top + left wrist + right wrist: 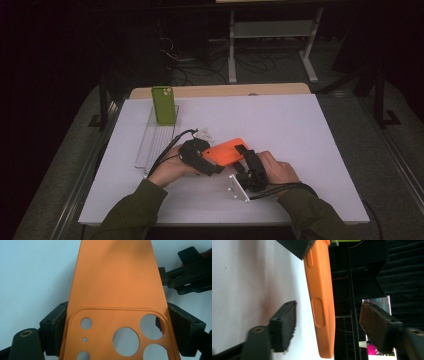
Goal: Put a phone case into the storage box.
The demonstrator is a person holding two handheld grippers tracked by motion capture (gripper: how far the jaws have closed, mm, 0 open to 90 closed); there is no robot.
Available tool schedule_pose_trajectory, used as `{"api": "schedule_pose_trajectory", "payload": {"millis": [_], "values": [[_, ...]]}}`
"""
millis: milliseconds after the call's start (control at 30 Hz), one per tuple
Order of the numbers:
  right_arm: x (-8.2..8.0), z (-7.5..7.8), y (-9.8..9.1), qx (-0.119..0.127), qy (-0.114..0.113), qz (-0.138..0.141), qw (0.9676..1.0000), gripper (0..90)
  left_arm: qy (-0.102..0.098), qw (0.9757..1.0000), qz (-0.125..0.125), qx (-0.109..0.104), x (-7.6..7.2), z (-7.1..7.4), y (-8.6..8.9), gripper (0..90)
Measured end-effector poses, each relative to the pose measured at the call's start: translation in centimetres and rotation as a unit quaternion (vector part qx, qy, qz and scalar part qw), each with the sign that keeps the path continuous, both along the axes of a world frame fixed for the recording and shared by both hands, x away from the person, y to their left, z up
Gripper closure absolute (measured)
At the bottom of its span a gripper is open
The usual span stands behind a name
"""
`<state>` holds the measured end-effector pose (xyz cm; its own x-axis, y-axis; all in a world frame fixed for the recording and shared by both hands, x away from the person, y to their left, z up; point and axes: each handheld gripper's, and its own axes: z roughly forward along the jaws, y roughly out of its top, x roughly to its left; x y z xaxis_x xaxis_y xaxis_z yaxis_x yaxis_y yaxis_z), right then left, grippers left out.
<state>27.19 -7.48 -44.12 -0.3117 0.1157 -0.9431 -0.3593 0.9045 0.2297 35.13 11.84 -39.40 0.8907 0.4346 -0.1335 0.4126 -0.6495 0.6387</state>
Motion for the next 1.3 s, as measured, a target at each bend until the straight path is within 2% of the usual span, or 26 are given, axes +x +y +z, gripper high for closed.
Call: {"api": "schedule_pose_trajectory", "payload": {"millis": [67,167,267,467,600,667,833,1000,1100,1267,1300], "values": [[-0.11,-0.14,0.14,-0.006,-0.002,0.002,1.0000,41.6,0.002,0.9999,0.007,-0.010,-0.12,-0.10,-0.16,15.8],[-0.27,-0.26,0.30,-0.014,-0.005,0.005,0.9999,51.5,-0.002,1.0000,-0.005,0.004,-0.01,-0.06,-0.08,15.8],[-0.33,-0.28,0.41,-0.019,-0.003,0.007,0.9998,60.7,-0.001,1.0000,-0.002,0.001,-0.05,-0.06,-0.13,15.8],[-0.46,-0.43,0.56,-0.027,-0.008,0.010,0.9996,71.6,0.000,1.0000,-0.002,0.000,-0.05,-0.05,-0.14,15.8],[-0.49,-0.53,0.65,-0.038,-0.013,0.009,0.9991,74.6,0.005,0.9999,0.005,-0.007,-0.10,-0.14,-0.25,15.7],[-0.56,-0.61,0.71,-0.045,-0.023,0.005,0.9987,77.2,0.009,0.9999,0.009,-0.011,-0.05,-0.15,-0.24,15.6],[-0.61,-0.66,0.77,-0.042,-0.033,-0.001,0.9986,81.1,0.016,0.9996,0.008,-0.020,0.05,-0.11,-0.16,15.3],[-0.65,-0.58,0.72,-0.037,-0.032,-0.003,0.9988,81.9,0.015,0.9994,0.006,-0.029,0.09,-0.09,-0.03,14.8],[-0.60,-0.39,0.67,-0.034,-0.032,-0.004,0.9989,82.6,0.003,0.9993,0.010,-0.035,-0.15,-0.03,0.00,14.1],[-0.41,-0.30,0.48,-0.034,-0.028,-0.011,0.9989,82.8,0.005,0.9991,0.001,-0.042,-0.12,0.08,0.06,3.5],[-0.39,-0.27,0.46,-0.033,-0.028,-0.012,0.9990,82.8,0.006,0.9988,0.003,-0.049,-0.15,0.12,0.09,1.2]]}}
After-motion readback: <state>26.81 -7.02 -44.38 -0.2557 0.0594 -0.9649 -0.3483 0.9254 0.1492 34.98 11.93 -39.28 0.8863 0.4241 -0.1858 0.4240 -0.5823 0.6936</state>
